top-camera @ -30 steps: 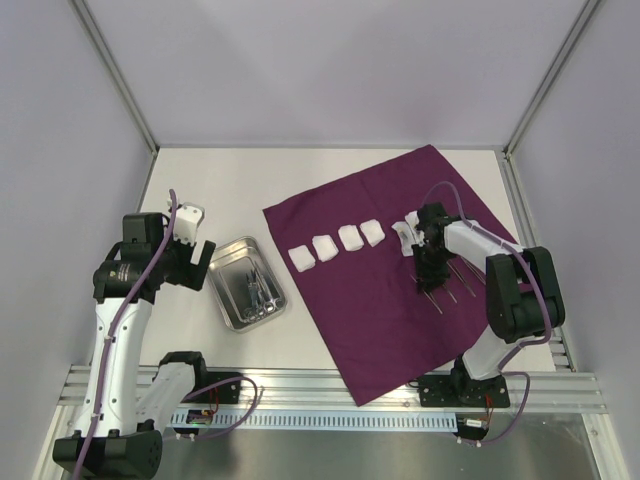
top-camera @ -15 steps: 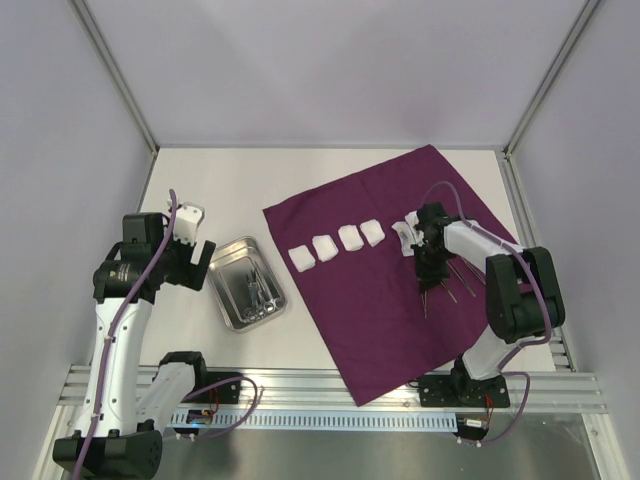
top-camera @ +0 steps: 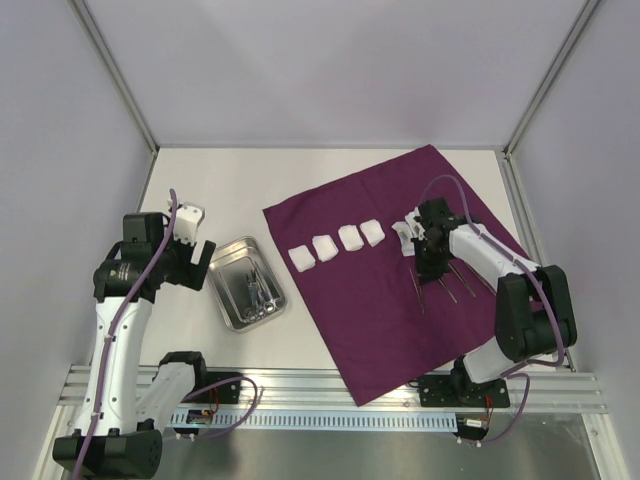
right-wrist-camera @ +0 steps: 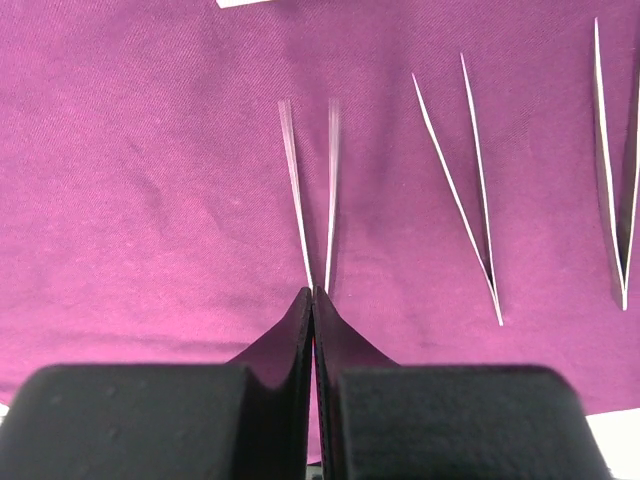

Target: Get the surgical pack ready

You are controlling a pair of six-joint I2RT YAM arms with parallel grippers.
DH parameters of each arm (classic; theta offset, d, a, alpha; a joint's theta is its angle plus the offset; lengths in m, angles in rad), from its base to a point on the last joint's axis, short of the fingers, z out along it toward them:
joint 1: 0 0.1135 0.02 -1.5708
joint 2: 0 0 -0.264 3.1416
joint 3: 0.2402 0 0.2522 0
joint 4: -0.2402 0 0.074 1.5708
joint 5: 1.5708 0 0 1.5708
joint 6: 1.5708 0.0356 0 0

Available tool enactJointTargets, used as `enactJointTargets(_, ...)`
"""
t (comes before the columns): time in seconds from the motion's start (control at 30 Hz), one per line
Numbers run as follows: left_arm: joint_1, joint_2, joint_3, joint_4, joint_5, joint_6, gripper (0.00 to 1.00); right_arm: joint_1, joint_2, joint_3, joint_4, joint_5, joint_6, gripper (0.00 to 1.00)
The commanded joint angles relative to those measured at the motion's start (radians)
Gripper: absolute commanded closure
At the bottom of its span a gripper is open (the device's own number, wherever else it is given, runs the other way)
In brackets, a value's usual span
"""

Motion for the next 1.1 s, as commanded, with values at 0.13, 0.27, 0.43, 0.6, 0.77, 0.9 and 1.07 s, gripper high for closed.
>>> enactJointTargets(0.13, 0.004, -0.006, 0.0, 0.021, 0.001, 0.001, 0.0, 0.009, -0.002, -0.01, 0.038, -0.002, 0.005, 1.0)
enactJointTargets(0.27, 0.004, -0.018, -0.001, 0.021, -0.001, -0.002, 0.0, 0.009, 0.015, -0.002, 0.041, 0.024, 0.018, 0.85)
enactJointTargets(0.43, 0.005, -0.027, 0.0, 0.021, 0.001, -0.002, 0.0, 0.009, 0.042, -0.002, 0.044, 0.071, 0.026, 0.49)
enactJointTargets(0.6, 0.005, -0.029, 0.0, 0.023, 0.001, -0.001, 0.0, 0.009, 0.093, -0.01, 0.064, 0.042, 0.021, 0.46)
enactJointTargets(0.77, 0.005, -0.027, 0.0, 0.023, -0.001, -0.001, 0.0, 0.009, 0.13, -0.014, 0.094, 0.041, 0.029, 0.55)
enactJointTargets(0.9, 0.004, -0.03, 0.0, 0.021, -0.001, -0.002, 0.0, 0.009, 0.144, -0.014, 0.106, 0.042, 0.029, 0.76)
enactJointTargets(1.07, 0.004, -0.027, 0.0, 0.023, -0.004, -0.002, 0.0, 0.011, 0.115, -0.018, 0.097, 0.042, 0.032, 0.92)
